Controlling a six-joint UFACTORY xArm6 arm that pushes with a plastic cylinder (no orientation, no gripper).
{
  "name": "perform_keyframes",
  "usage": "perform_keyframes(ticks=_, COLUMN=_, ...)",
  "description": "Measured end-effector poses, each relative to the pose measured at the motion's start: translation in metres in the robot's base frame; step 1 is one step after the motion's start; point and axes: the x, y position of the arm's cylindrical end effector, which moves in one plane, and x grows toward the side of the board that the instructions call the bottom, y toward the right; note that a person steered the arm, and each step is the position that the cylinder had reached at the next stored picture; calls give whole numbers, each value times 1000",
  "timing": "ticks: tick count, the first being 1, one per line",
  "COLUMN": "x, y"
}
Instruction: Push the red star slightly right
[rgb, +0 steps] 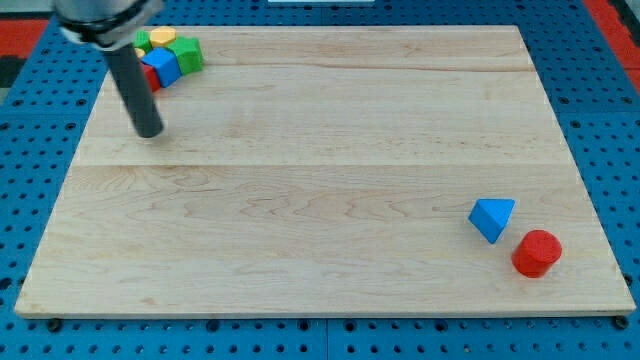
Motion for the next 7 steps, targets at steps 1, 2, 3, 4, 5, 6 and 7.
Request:
perform_keyframes(ticks=1, x=-21, y=-77)
perform_keyframes(ticks=2, x=-34, y=-74)
perform_keyframes(ticks=3, x=-58, y=-69)
perform_keyframes(ticks=4, x=-85, y=-48)
perform_keyframes(ticks=5, x=-87, y=5)
perform_keyframes(ticks=6, x=-87, y=46)
perform_keyframes(ticks=7, x=-88, y=51)
